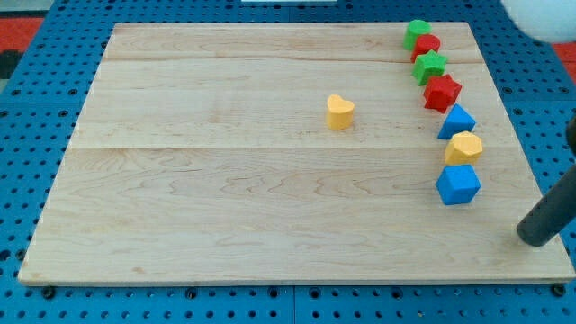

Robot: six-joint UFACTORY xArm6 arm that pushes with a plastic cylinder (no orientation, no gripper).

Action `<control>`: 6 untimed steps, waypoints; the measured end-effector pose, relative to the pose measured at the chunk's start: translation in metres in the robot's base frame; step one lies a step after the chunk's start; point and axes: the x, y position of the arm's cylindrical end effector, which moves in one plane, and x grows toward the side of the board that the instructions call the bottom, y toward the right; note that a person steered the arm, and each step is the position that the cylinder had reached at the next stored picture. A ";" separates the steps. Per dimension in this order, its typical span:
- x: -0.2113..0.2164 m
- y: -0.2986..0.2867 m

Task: Place the blue cube diagonal to the yellow heart

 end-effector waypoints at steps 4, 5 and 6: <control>-0.053 -0.016; -0.082 -0.073; -0.048 -0.069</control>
